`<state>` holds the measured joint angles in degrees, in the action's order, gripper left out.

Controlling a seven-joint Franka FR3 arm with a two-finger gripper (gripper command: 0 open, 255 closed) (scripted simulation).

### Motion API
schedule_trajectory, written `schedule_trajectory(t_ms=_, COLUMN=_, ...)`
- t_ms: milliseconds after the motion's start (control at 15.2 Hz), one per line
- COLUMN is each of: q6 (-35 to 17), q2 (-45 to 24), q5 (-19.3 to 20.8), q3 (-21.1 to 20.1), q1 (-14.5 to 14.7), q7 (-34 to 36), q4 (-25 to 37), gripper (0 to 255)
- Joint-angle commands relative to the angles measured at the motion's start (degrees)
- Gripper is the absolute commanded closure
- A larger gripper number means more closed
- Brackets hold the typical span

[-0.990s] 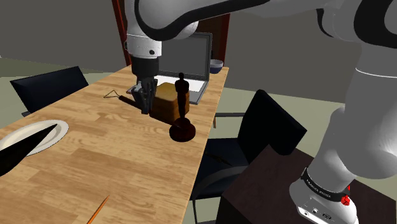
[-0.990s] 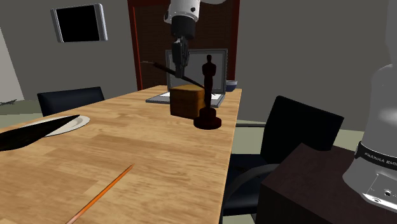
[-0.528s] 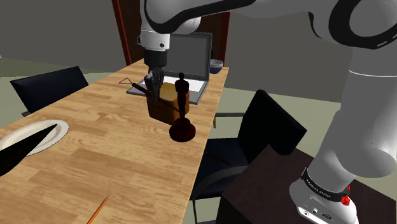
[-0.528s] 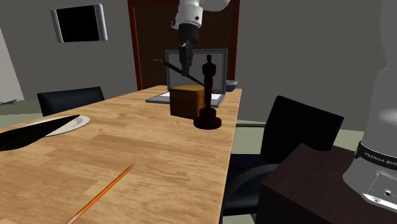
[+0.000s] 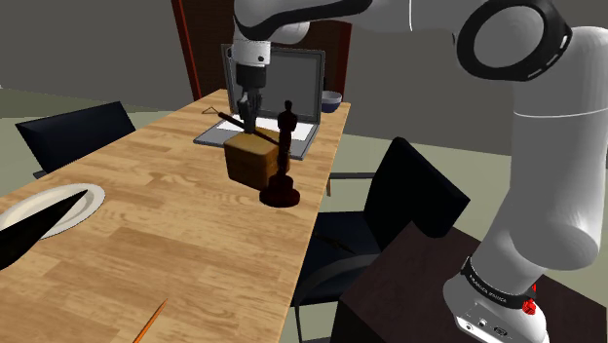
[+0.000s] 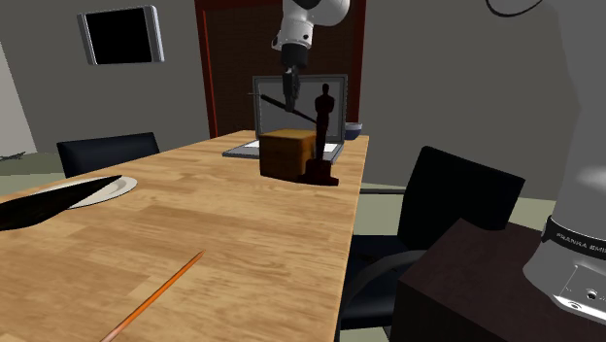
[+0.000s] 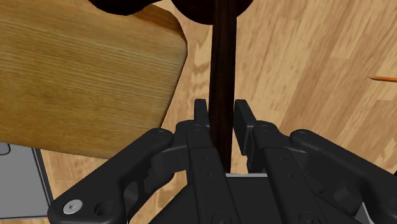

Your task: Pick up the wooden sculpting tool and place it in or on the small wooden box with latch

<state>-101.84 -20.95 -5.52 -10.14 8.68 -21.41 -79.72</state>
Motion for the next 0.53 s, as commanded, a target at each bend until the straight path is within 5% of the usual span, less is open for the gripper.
schedule_trajectory(t_ms=0, q6=1.63, q2=-2.84, q5=0.16, q3=0.71, q1=-1.24, q7=-1.99, q4=4.15, gripper=255)
schedule_trajectory(t_ms=462, q6=9.44, q2=-14.17, q5=0.81, q3=2.43, q1=-4.68, q7=-7.01, q4=22.45, gripper=255)
